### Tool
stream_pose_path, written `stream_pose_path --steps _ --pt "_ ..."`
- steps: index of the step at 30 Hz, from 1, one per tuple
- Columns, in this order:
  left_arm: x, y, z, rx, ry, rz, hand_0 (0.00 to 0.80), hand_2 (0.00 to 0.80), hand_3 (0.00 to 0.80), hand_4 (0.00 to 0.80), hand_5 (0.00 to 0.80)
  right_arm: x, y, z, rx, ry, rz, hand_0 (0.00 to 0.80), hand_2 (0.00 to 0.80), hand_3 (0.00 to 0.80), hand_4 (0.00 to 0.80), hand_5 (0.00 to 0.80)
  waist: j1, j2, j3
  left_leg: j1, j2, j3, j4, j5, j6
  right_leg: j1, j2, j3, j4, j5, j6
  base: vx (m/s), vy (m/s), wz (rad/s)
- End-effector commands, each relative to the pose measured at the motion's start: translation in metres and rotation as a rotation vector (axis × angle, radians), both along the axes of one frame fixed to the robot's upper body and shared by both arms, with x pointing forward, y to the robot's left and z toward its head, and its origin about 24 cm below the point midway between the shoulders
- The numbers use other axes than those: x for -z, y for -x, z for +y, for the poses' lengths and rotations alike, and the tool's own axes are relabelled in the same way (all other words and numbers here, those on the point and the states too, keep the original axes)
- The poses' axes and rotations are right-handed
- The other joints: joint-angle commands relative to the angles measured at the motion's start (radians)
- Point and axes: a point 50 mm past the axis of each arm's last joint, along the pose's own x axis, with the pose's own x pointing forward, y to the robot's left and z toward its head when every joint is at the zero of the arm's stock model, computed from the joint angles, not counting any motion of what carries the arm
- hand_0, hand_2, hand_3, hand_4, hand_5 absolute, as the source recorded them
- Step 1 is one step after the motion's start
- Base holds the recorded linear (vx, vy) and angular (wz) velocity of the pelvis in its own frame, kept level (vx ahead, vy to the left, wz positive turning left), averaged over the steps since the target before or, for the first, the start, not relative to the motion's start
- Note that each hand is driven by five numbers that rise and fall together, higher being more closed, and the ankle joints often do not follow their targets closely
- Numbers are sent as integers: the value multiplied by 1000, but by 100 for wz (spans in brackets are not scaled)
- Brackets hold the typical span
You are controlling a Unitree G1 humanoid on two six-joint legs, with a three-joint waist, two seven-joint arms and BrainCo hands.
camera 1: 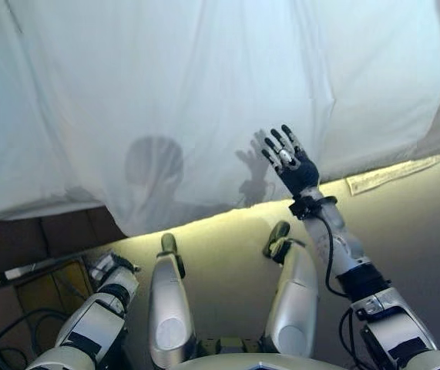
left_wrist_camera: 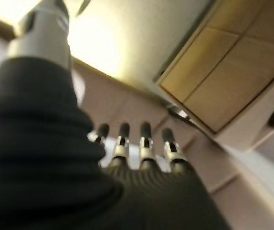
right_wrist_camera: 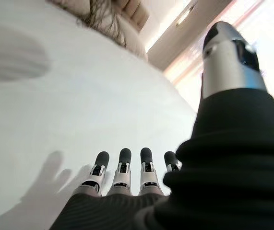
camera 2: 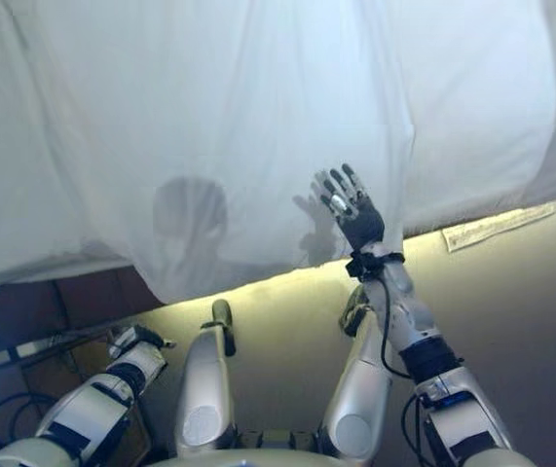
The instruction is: Make the bed neatly
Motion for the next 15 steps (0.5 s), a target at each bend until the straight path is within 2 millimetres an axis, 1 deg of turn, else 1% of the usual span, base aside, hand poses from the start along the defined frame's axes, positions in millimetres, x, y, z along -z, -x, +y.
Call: stream_pose_path --steps 1,3,4,5,9,12,15 --pt "-10 1 18 2 -80 -142 0 0 0 0 0 4 8 -16 65 1 -4 0 0 0 0 0 21 -2 -49 -69 3 -12 -80 210 49 114 -69 8 -288 260 129 70 32 4" --pt "-5 9 15 27 -59 -207 0 0 0 0 0 10 14 -28 102 5 26 0 0 0 0 0 28 16 -67 -28 -15 -9 -112 213 52 140 -74 5 -301 265 135 38 46 6" --pt "-4 12 16 38 -50 -249 0 0 0 0 0 14 17 -35 116 1 47 0 0 0 0 0 26 23 -80 -8 -30 2 -139 240 63 155 -78 -6 -323 287 122 16 53 6" --pt "-5 14 16 33 -40 -297 0 0 0 0 0 17 20 -40 123 -4 61 0 0 0 0 0 26 26 -87 9 -35 7 -150 240 64 171 -77 -9 -329 286 123 21 27 9" --pt "-9 27 19 54 26 -475 0 0 0 0 0 39 41 -57 176 -35 113 0 0 0 0 0 45 27 -124 85 -48 17 -201 243 68 263 -73 -42 -375 285 129 82 -89 8" --pt "-15 40 20 95 112 -608 0 0 0 0 0 55 60 -69 238 -26 150 0 0 0 0 0 66 24 -150 140 -55 20 -242 244 69 346 -57 -76 -430 289 136 65 -167 16" --pt "-28 44 19 123 255 -722 0 0 0 0 0 75 79 -78 289 27 220 0 0 0 0 0 80 20 -189 209 -61 30 -296 248 73 447 -26 -108 -503 296 144 105 -152 25"
